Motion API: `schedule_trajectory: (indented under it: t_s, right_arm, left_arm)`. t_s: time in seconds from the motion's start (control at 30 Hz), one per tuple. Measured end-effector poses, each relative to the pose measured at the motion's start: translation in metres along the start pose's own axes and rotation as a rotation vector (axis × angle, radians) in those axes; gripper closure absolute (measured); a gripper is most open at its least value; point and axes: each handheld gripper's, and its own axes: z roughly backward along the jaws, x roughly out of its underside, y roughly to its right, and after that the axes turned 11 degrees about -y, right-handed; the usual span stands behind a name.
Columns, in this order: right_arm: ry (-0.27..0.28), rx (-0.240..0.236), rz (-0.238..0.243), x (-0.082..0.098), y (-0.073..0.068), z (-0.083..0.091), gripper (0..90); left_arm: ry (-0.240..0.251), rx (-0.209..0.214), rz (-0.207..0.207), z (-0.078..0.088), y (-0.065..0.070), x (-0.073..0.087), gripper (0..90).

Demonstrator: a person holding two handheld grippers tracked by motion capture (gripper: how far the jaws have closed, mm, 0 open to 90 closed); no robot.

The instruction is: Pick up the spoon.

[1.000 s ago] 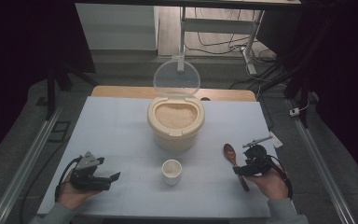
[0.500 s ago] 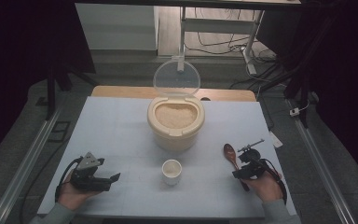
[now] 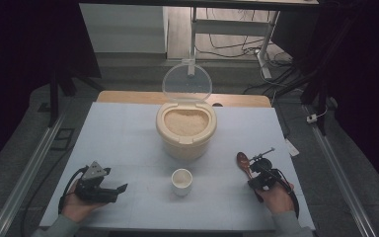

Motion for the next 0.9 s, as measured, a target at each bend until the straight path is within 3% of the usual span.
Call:
schedule_trajectory:
  t_s: [0.17,0.37,0.63,0.9]
  right_arm:
    - [-0.005,-0.016,-0.014,-0.001,0.001,0.0,79.8]
    - [0.017,-0.008,0.035,0.0,0.001,0.001,80.4]
    - [0.102,-0.068,0.063,0.003,0.007,0.014,80.4]
    - [0.217,-0.152,0.16,0.009,0.009,0.042,80.4]
  left_arm:
    - [-0.005,-0.002,-0.002,-0.001,0.0,0.0,12.7]
    - [-0.008,-0.005,0.002,-0.002,-0.001,0.001,12.8]
    - [-0.013,-0.011,0.006,-0.002,-0.002,0.003,12.8]
    - [-0.017,-0.011,0.007,-0.002,-0.002,0.003,13.0]
